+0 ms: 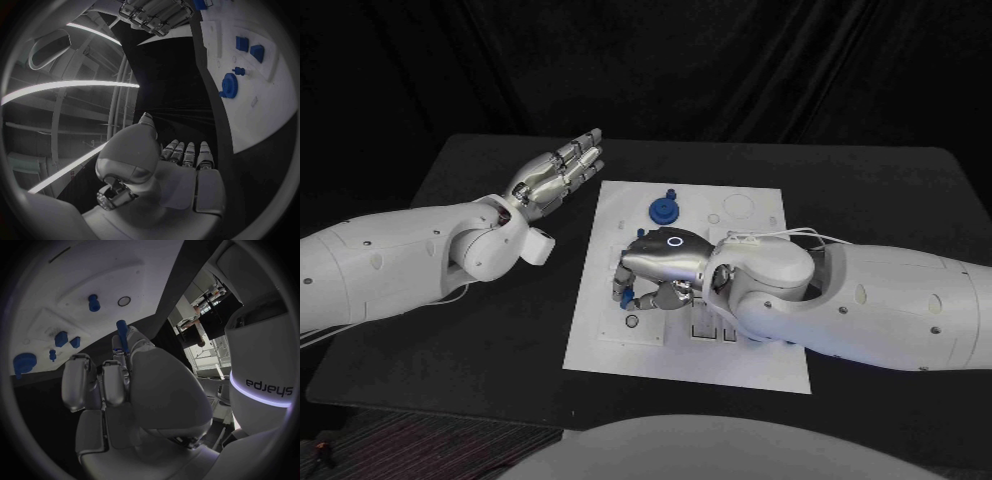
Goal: Assemble the parts on the task board
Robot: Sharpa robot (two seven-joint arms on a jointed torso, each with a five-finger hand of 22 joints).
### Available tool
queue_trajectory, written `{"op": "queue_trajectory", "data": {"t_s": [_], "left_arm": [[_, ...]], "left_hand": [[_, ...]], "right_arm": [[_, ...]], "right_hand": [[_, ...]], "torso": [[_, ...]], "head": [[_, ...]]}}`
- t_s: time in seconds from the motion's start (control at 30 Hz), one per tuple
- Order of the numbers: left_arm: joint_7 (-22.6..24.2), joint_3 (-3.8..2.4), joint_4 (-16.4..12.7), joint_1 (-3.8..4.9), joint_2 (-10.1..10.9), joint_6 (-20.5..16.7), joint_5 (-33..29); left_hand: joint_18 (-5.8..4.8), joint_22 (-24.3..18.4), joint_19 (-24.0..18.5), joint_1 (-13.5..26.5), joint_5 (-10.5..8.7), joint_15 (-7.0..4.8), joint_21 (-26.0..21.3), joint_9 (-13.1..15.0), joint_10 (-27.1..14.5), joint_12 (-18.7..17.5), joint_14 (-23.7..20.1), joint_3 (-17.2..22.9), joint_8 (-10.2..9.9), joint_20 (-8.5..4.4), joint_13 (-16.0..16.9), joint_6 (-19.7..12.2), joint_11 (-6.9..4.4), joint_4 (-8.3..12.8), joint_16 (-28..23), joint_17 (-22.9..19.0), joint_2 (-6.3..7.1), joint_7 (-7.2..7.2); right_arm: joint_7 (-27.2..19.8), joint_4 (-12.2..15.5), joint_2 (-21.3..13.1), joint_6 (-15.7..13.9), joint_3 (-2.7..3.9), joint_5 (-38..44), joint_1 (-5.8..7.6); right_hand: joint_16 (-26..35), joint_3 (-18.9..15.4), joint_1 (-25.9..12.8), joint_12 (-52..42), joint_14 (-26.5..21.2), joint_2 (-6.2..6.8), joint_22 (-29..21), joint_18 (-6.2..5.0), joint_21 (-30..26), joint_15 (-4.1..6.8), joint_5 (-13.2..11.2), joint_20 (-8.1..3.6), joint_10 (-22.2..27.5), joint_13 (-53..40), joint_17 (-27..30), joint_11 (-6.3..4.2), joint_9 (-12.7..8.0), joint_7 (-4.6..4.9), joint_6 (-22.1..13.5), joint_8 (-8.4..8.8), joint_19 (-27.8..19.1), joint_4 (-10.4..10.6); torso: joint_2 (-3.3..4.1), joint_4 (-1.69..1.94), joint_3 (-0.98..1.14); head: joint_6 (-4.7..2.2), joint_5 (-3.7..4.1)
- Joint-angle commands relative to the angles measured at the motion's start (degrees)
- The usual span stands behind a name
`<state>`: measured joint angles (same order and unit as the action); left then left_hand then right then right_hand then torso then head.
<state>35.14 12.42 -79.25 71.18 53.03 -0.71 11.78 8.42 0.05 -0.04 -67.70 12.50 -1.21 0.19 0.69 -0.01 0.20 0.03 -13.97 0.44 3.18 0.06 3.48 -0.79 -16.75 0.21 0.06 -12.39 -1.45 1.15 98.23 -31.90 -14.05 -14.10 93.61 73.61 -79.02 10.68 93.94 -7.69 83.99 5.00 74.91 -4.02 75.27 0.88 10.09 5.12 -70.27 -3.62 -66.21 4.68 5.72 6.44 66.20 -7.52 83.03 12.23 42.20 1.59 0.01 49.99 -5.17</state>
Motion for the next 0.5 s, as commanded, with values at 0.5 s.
{"op": "queue_trajectory", "data": {"t_s": [0.5], "left_arm": [[0.26,-0.05,0.01,-0.05,-0.07,1.16,-0.07]], "left_hand": [[-0.62,-0.05,0.04,-1.08,0.97,1.34,-0.19,-0.09,0.01,-0.20,-0.03,-0.55,0.17,0.72,-0.06,-0.84,1.58,0.24,-0.21,-0.06,-0.60,-1.55]], "right_arm": [[0.09,-0.09,0.04,4.49,0.03,2.79,-1.14]], "right_hand": [[-0.02,0.76,1.15,0.60,0.07,-0.04,10.75,0.71,-0.36,0.45,0.21,-0.23,-2.63,-0.15,0.04,-1.90,0.05,-0.01,0.64,0.06,0.00,-0.48]], "torso": [[-0.01,0.00,0.02]], "head": [[0.01,0.28]]}}
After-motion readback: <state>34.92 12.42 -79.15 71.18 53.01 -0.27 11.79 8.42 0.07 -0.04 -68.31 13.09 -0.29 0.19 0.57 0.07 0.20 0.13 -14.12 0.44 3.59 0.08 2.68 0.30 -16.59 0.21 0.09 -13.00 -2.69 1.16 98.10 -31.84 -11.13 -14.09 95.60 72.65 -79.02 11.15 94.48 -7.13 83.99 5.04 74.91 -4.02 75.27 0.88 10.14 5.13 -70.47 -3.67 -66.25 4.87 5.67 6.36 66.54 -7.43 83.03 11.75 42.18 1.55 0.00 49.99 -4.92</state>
